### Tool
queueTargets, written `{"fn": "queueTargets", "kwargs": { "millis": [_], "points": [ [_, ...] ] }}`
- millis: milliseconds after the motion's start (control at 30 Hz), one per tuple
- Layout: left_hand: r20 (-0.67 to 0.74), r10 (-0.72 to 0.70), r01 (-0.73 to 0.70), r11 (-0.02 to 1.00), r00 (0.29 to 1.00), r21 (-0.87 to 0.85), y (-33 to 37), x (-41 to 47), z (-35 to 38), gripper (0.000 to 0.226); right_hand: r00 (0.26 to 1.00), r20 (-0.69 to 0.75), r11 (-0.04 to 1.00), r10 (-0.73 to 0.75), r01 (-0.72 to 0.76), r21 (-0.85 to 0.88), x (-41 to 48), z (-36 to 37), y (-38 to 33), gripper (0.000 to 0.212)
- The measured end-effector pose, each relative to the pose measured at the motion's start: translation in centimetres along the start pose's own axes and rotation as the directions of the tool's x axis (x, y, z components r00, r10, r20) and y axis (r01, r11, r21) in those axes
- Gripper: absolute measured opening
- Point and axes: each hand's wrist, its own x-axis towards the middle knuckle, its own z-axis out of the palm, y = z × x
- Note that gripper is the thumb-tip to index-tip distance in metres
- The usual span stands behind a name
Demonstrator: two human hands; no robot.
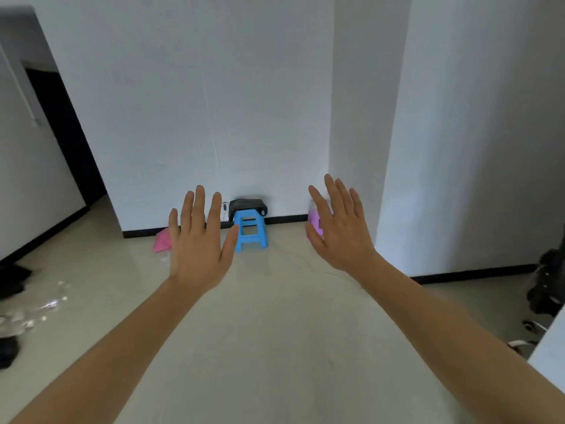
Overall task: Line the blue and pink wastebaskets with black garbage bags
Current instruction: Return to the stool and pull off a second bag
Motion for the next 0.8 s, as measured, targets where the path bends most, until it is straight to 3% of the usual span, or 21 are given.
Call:
{"fn": "queueTargets", "kwargs": {
  "millis": [233,500,667,800],
  "points": [
    [0.022,-0.015,0.015,1.0,1.0,-0.019,-3.3,9.0,12.0,0.067,1.0,0.016,1.0,0.005,-0.005,0.026,8.2,12.9,4.2,0.067],
    [0.037,0.004,-0.004,1.0,0.999,-0.01,-5.2,27.7,28.2,0.069,0.999,0.033,0.997,0.039,-0.041,0.065,24.8,28.7,13.7,0.066],
    [0.0,0.002,-0.002,1.0,1.0,0.026,-10.4,37.6,36.1,0.066,0.997,0.055,0.991,0.05,-0.057,0.122,36.7,38.0,15.5,0.064],
    [0.011,-0.034,0.033,0.998,0.999,0.055,-16.4,42.8,43.5,0.066,0.995,0.092,0.99,-0.049,0.036,0.134,44.1,47.1,14.5,0.063]
  ]
}}
